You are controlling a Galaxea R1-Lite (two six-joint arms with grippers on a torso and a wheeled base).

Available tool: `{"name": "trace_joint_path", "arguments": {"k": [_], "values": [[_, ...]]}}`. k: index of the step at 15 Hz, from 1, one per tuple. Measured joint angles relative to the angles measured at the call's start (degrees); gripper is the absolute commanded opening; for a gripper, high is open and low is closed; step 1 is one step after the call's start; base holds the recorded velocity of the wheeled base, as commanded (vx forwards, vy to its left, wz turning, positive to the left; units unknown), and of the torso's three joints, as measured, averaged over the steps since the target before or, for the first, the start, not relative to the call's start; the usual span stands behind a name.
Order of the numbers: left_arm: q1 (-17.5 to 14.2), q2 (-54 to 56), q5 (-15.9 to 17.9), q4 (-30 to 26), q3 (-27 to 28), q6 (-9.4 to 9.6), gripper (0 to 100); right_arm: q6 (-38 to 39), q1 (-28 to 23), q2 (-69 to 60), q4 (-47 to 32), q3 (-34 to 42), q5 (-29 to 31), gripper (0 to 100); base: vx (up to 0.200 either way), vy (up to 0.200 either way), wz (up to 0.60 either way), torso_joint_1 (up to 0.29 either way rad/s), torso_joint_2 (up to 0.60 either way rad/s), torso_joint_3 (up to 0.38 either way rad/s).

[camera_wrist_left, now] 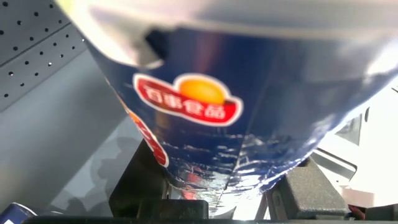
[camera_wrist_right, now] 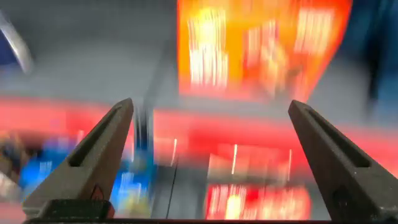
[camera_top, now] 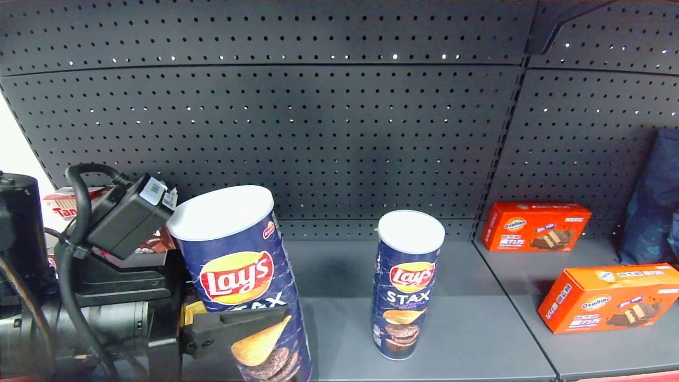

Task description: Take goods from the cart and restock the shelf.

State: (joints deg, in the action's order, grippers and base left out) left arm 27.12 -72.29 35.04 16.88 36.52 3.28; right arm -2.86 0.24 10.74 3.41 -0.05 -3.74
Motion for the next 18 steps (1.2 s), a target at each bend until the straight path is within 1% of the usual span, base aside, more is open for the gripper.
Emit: {"name": "trace_joint_path", "arguments": {"k": [1,3,6,10,11,13,14,15,16,17,18], "values": [[-0.01,0.16,0.02,0.06,0.0,-0.02,0,1.5,-0.06,-3.74,-3.73,0.05,1.37,100,0.0,0.0,0.0,0.0,0.0,0.0],[-0.01,0.66,0.05,-0.02,0.0,-0.02,0,2.76,-0.11,-7.69,-3.21,0.05,2.57,100,0.0,0.0,0.0,0.0,0.0,0.0],[-0.06,1.04,0.11,-0.02,0.84,-0.02,0,2.82,-0.17,-10.03,-3.21,0.05,2.63,100,0.0,0.0,0.0,0.0,0.0,0.0],[-0.23,1.34,0.02,-0.35,4.0,-0.28,0,2.82,-0.15,-10.74,-3.19,0.05,2.63,100,0.0,0.0,0.0,0.0,0.0,0.0],[-0.23,1.32,-0.66,-0.41,4.62,-0.17,0,2.79,-0.15,-10.79,-3.17,0.05,2.6,100,0.0,0.0,0.0,0.0,0.0,0.0],[-0.17,0.41,-3.23,-0.39,6.41,0.35,0,2.79,-0.15,-10.85,-3.19,0.05,2.62,100,0.0,0.0,0.0,0.0,0.0,0.0],[-0.26,-0.34,-5.4,-0.38,7.5,1.58,0,2.82,-0.15,-10.85,-3.19,0.05,2.63,100,0.0,0.0,0.0,0.0,0.0,0.0],[-0.39,-1.0,-7.27,-0.5,8.44,2.3,0,2.82,-0.15,-10.85,-3.17,0.05,2.63,100,0.0,0.0,0.0,0.0,0.0,0.0],[0.24,-1.85,-9.14,-1.15,9.5,2.51,0,2.79,-0.15,-10.85,-3.19,0.05,2.62,100,0.0,0.0,0.0,0.0,0.0,0.0],[0.9,-2.99,-9.28,-1.26,10.58,2.52,0,2.79,-0.15,-10.85,-3.17,0.05,2.62,100,0.0,0.0,0.0,0.0,0.0,0.0],[1.15,-4.34,-8.17,-1.29,11.96,2.57,0,2.82,-0.13,-10.85,-3.17,0.05,2.63,100,0.0,0.0,0.0,0.0,0.0,0.0]]}}
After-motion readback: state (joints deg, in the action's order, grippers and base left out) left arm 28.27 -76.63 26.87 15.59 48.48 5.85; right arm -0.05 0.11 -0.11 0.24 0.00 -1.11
